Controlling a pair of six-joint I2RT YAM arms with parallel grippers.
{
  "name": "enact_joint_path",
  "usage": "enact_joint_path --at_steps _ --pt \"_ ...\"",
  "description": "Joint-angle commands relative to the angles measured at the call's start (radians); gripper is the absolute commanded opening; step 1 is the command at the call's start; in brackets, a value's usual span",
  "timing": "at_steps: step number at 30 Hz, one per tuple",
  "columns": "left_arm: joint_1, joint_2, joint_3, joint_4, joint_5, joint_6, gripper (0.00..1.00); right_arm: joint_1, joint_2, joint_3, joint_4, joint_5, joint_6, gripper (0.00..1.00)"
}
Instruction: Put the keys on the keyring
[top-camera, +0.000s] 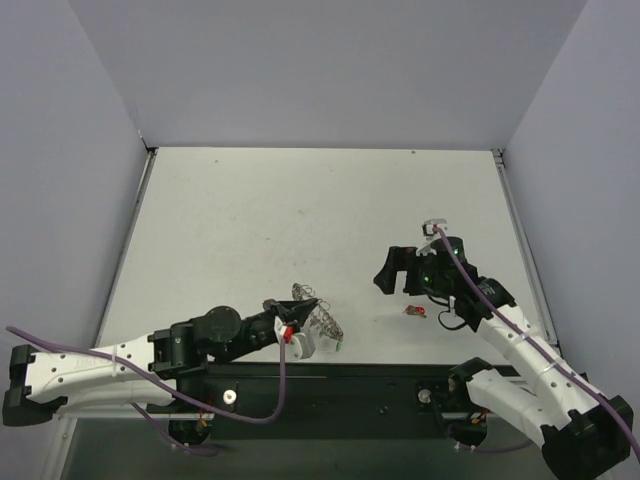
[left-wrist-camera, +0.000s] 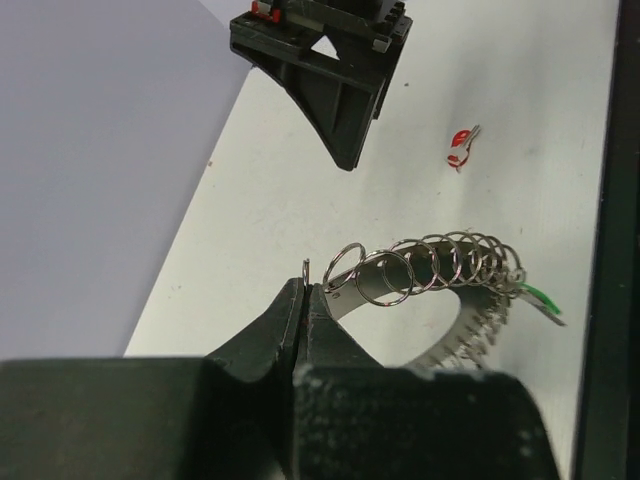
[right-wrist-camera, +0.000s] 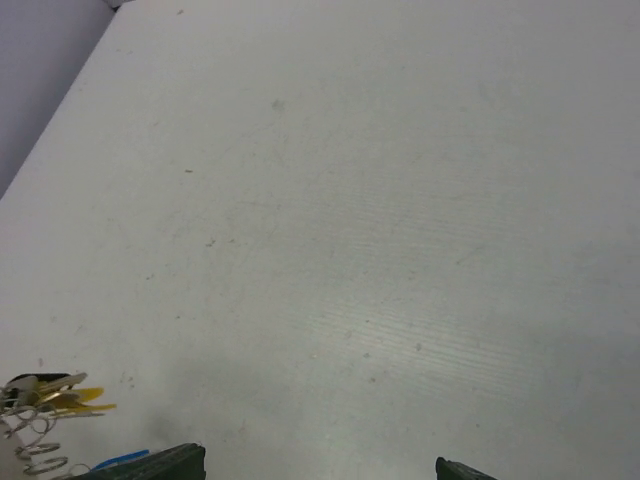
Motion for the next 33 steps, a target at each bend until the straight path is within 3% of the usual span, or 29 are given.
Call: enact_joint_path --at_steps 1,8,15,18,22,24,25,33 --pt "-0.005 0.003 0.146 -0.080 0.003 -0.147 0.00 -0.007 -0.004 0.037 -0.196 0.257 0.127 0.95" --pt "-0.002 -0.004 0.238 -0.214 -0.048 -0.326 0.00 -0.007 0.046 0.039 -0.327 0.392 0.192 0.87" --pt "0.003 0.023 0.289 -0.348 -0.045 -0.415 0.00 -0.011 0.175 0.059 -0.336 0.380 0.223 0.77" --pt "0.004 0.017 0.284 -0.365 -0.037 -0.431 0.00 -0.015 0.222 0.076 -0.330 0.360 0.233 0.67" --pt "0.004 0.008 0.279 -0.382 -0.042 -0.436 0.00 -0.049 0.267 0.073 -0.303 0.299 0.240 0.65" --pt "0.001 0.000 0.275 -0.386 -0.048 -0.431 0.00 -0.069 0.285 0.063 -0.280 0.246 0.236 0.56" --pt "0.001 0.000 0.275 -0.383 -0.045 -0.433 0.00 -0.081 0.292 0.062 -0.275 0.233 0.236 0.45" --pt "0.001 0.010 0.276 -0.389 -0.040 -0.429 0.00 -0.135 0.358 0.019 -0.209 0.121 0.270 0.45"
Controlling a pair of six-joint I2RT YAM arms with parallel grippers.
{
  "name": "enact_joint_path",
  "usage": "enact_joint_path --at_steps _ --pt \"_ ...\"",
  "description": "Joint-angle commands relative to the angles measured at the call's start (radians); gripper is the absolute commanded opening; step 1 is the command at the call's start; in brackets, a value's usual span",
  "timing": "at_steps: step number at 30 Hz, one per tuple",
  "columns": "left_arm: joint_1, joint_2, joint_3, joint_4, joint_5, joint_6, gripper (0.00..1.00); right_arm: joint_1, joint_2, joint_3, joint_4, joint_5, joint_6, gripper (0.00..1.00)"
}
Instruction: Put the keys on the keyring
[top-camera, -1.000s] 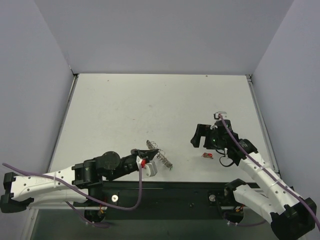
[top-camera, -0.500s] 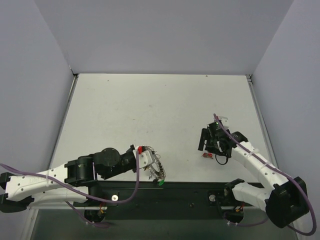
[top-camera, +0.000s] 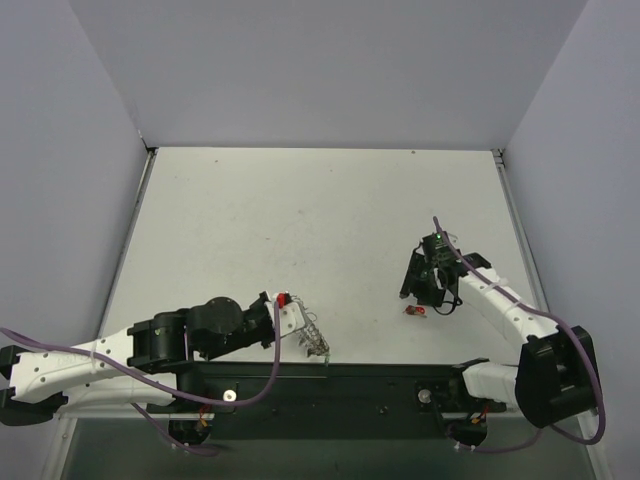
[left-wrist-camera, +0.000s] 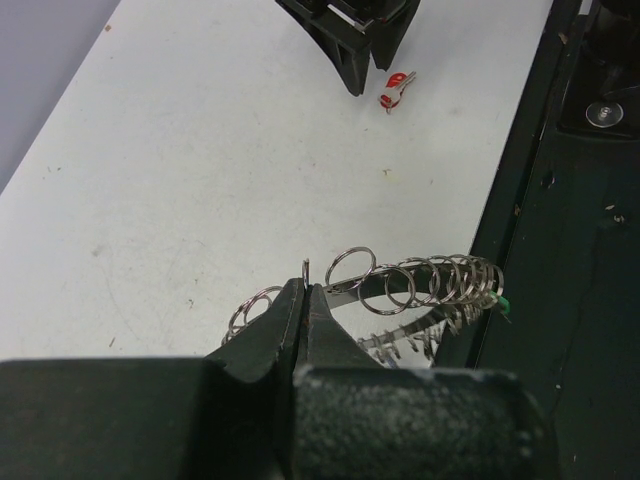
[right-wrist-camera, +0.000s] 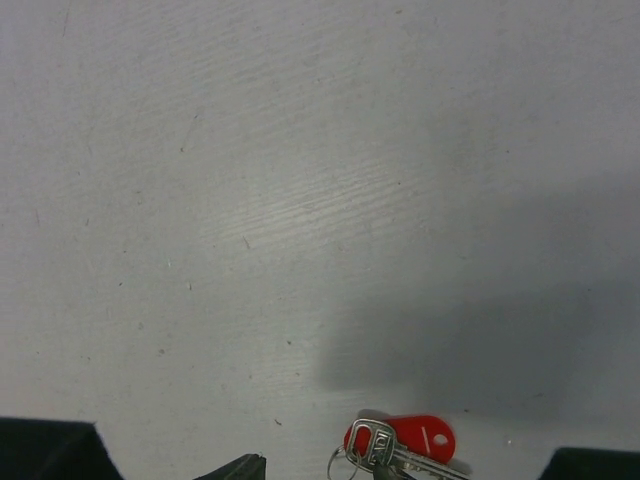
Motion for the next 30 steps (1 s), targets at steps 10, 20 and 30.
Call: enact_joint_path --at_steps 10,20,30 --pt "0.001 0.004 0.046 0.044 -0.014 -0.016 0.00 -0.052 0.048 -0.059 0.026 -0.085 0.026 0.44" --pt "0.001 0.013 0.039 0.045 -0.033 -0.017 0.00 -0.057 0.092 -0.078 0.060 -0.103 0.020 0.38" --pt "-0.001 0.014 0.039 0.039 -0.037 -0.021 0.00 -0.066 0.143 -0.075 0.105 -0.118 0.023 0.27"
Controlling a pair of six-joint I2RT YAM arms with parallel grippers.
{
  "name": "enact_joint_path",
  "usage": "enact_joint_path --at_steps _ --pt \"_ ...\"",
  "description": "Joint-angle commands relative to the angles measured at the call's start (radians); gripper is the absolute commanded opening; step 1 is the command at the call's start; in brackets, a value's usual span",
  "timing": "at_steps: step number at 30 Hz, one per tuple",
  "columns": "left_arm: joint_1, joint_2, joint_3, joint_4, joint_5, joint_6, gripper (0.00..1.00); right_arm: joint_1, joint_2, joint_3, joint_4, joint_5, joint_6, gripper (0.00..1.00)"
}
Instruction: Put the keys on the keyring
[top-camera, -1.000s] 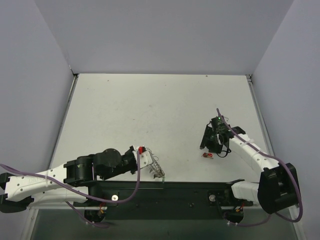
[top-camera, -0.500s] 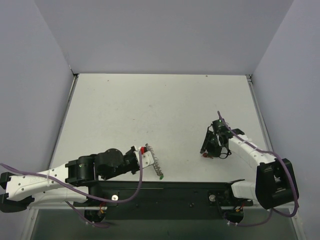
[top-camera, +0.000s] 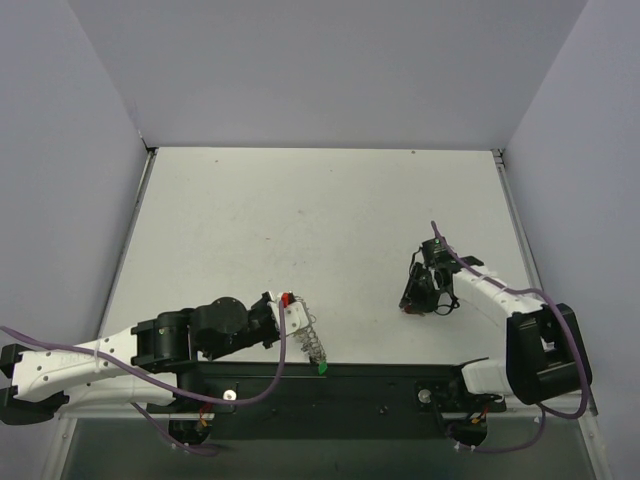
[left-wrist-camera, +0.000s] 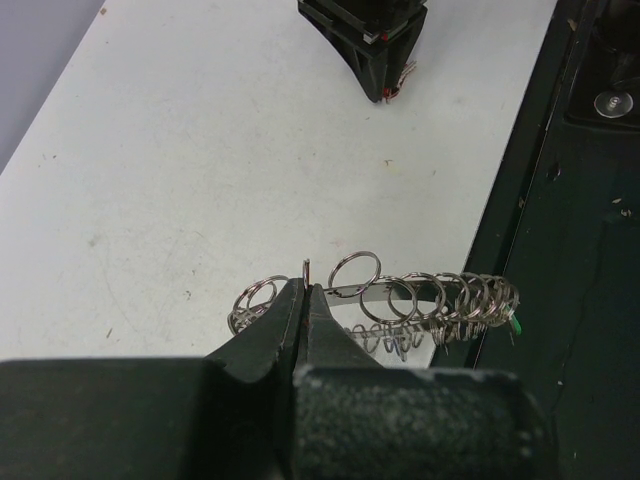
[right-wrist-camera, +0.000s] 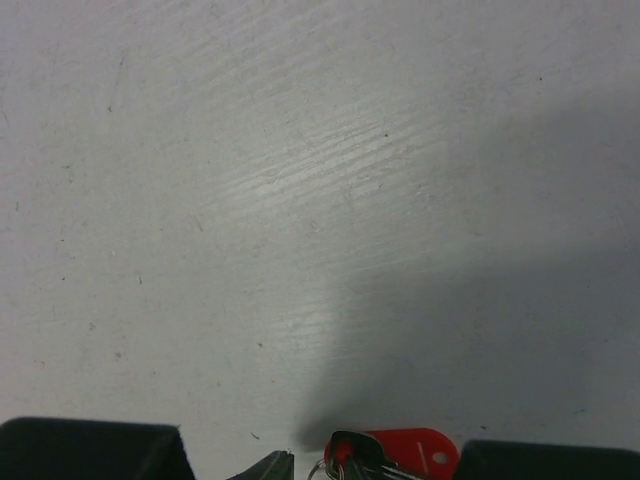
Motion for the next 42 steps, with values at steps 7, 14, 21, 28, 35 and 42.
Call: enact_joint_path --at_steps 7,14,21,28,35,42 --pt "-0.001 -0.006 0.039 0.045 -0.033 -0.015 0.00 -0.013 0.035 -0.009 -0.001 -0.018 0.000 0.13" --pt "-0.001 0.004 0.039 0.043 -0.048 -0.013 0.00 -0.016 0.023 0.002 -0.007 -0.021 -0.013 0.00" --pt "-0.001 0.011 0.037 0.040 -0.057 -0.013 0.00 -0.018 -0.003 0.010 -0.007 -0.047 -0.030 0.00" --pt "-0.001 0.017 0.037 0.043 -0.059 -0.010 0.00 -0.018 0.015 0.016 -0.015 -0.078 -0.056 0.11" --pt "-0.002 0.016 0.039 0.037 -0.057 -0.010 0.00 -0.016 0.026 0.013 -0.019 -0.079 -0.072 0.24" --pt "-0.002 0.014 0.039 0.037 -0.053 -0.009 0.00 -0.010 0.031 0.016 -0.038 -0.073 -0.081 0.16"
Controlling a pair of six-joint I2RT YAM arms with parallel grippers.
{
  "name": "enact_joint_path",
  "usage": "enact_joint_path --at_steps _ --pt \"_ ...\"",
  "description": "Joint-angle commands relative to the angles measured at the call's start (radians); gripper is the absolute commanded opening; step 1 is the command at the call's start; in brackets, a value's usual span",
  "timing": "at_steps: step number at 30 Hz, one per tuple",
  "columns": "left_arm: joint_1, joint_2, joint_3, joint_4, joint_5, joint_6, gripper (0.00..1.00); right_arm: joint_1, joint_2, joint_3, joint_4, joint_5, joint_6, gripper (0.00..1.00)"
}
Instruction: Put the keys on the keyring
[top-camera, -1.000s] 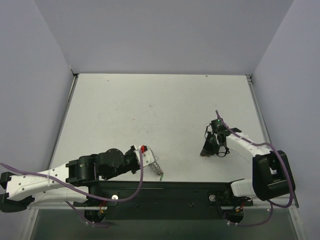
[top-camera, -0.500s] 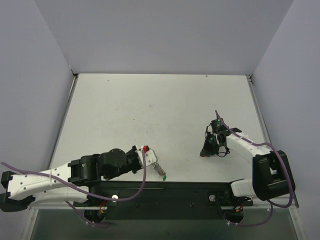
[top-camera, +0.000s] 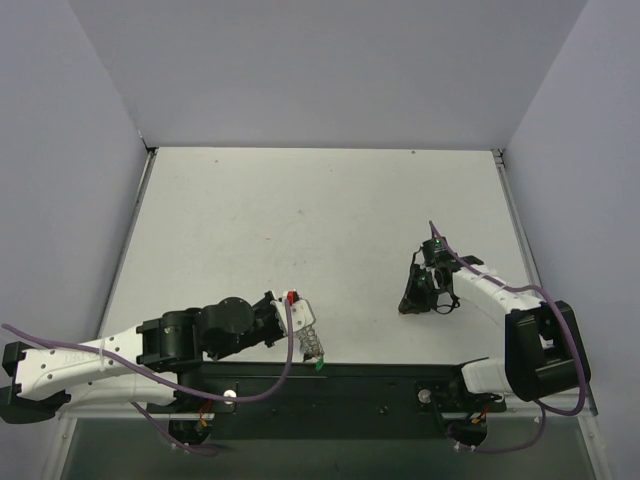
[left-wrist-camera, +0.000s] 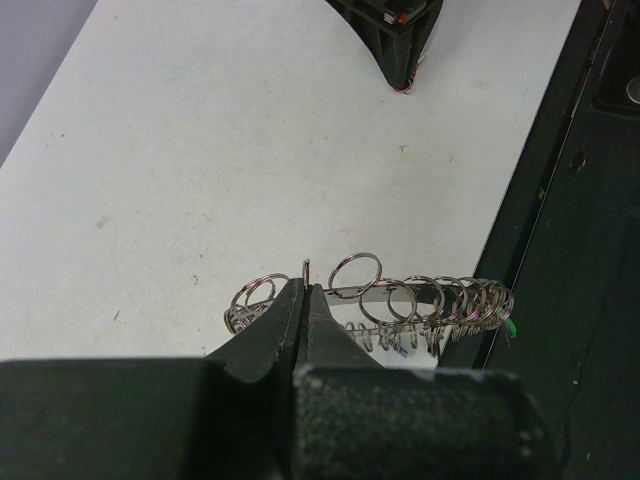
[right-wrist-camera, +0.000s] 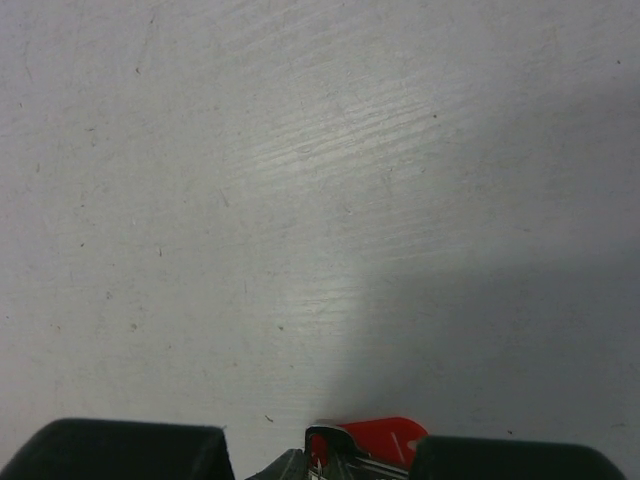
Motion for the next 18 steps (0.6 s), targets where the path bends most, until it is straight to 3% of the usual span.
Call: enact_joint_path --at_steps 1,18 --pt "-0.001 -0.013 0.039 0.046 -0.012 -0.001 0.00 0.001 0.010 0.017 -0.057 0.003 -0.018 0.13" --pt "-0.001 -0.007 0.037 0.048 -0.012 0.002 0.00 0.030 0.037 0.051 -0.098 0.012 -0.031 0.10"
